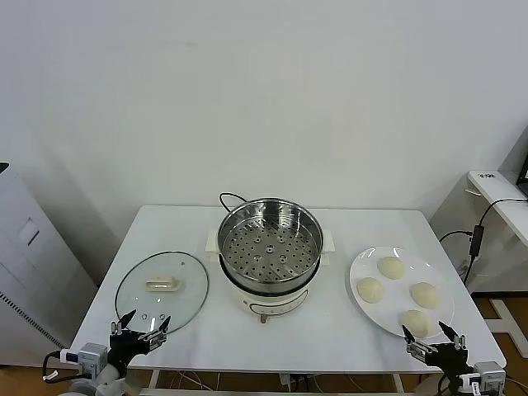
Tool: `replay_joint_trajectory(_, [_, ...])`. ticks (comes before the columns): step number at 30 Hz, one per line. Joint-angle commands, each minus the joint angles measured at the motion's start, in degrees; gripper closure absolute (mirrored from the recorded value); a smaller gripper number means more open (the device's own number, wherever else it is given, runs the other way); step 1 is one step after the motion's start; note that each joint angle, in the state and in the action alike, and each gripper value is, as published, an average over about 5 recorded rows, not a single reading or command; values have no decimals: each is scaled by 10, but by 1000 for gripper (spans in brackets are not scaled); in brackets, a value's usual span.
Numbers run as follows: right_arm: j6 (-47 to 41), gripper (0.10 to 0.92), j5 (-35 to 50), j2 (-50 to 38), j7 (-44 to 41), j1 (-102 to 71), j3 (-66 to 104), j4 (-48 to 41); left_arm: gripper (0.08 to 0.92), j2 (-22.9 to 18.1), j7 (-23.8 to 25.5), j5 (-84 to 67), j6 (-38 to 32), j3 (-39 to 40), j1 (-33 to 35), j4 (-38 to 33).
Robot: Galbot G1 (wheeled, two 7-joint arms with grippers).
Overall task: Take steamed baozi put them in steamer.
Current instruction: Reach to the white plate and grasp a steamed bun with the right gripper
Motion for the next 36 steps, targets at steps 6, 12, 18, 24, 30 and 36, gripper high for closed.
replay_joint_trajectory(6, [-4, 203, -28, -9, -12, 16, 11, -6, 177, 0, 0, -3, 1, 0, 1, -3])
replay_joint_trajectory(12, [39, 203, -223, -37, -43, 84, 33, -38, 177, 1, 0, -3, 4, 1, -1, -4])
replay_joint_trajectory(18, [60, 203, -400, -79, -49, 166, 6, -74, 177, 2, 1, -2, 12, 8, -9, -6])
replay_joint_trajectory(24, [63, 203, -519, -132, -72, 264, -60, -140, 177, 1, -2, 1, 21, 9, -15, -5])
replay_joint_trajectory(30, [89, 203, -562, -172, -176, 380, -129, -206, 177, 1, -3, 8, 31, 7, -18, -4])
replay_joint_trajectory(36, [92, 203, -538, -220, -319, 500, -232, -274, 177, 0, -6, 12, 45, 3, -26, -3])
